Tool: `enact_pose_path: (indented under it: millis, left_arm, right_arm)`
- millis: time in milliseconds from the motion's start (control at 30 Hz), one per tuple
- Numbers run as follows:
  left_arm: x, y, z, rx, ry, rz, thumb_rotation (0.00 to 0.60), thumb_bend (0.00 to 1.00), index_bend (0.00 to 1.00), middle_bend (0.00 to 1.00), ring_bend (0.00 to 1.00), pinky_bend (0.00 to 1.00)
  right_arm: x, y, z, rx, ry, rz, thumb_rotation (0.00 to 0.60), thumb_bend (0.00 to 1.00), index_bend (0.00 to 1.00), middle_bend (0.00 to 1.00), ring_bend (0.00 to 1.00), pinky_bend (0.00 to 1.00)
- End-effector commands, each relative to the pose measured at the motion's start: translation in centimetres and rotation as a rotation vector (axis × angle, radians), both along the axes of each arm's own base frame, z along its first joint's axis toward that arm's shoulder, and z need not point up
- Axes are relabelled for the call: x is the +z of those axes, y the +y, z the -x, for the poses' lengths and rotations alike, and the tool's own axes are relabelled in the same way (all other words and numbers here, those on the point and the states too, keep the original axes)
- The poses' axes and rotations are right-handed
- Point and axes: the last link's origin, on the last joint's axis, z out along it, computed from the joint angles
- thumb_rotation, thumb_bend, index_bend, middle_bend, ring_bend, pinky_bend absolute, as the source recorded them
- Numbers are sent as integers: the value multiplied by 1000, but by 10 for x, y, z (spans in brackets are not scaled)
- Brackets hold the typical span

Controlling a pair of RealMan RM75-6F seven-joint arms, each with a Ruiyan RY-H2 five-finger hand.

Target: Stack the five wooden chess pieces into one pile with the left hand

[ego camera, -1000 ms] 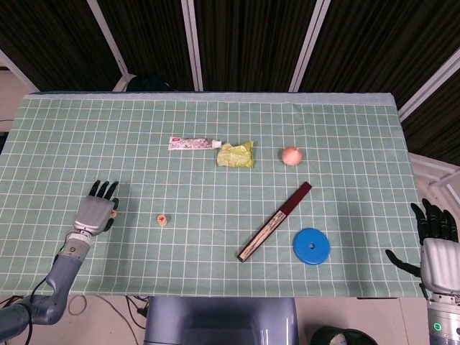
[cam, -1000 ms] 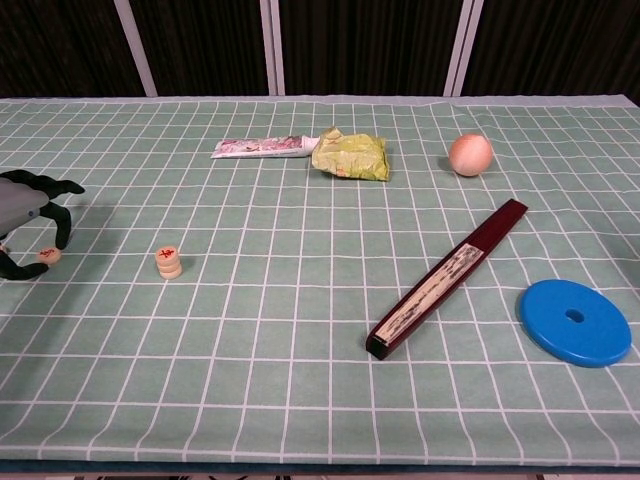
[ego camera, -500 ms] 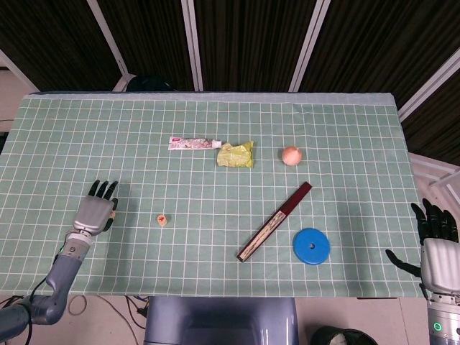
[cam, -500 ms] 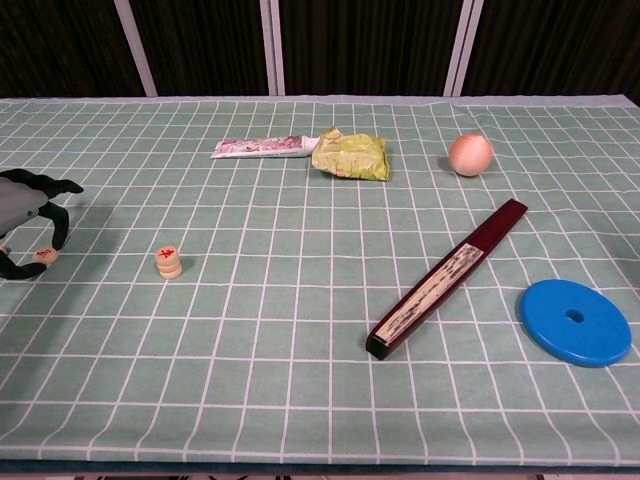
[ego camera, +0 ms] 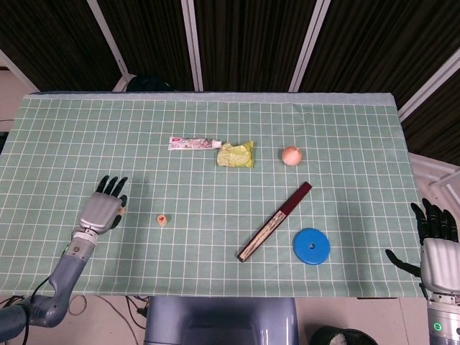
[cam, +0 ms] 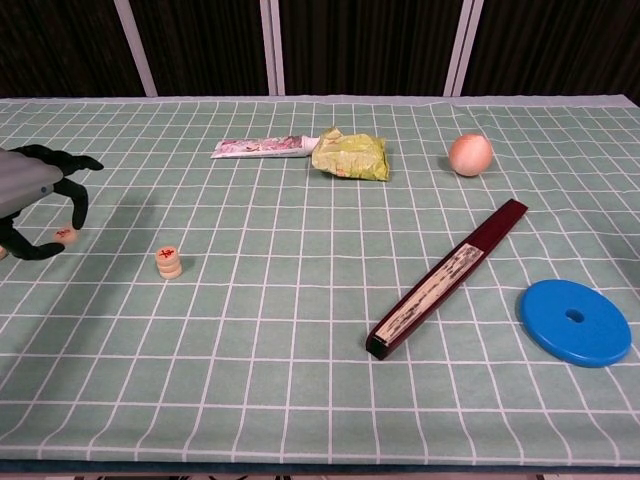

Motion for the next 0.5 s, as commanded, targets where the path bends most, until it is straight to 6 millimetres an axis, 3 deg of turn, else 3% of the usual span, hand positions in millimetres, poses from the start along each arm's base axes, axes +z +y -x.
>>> enact_pose_path:
  millis: [33, 200, 500]
  left_arm:
    - [7, 1, -24, -57, -14, -6, 600, 316, 483, 6, 0, 0]
    - [-1, -3, -53, -108, -22, 20, 600, 316, 484, 6, 0, 0]
    - [-25, -12, -77, -149, -7, 74, 600, 316, 484, 6, 0, 0]
  right_arm:
    - [0, 0, 0, 0, 0, 0, 600, 232, 80, 13, 0, 0]
    - [0, 0, 0, 0, 2, 0, 600, 232, 81, 13, 0, 0]
    - [1, 0, 0, 0, -1, 2, 600, 233, 80, 13, 0, 0]
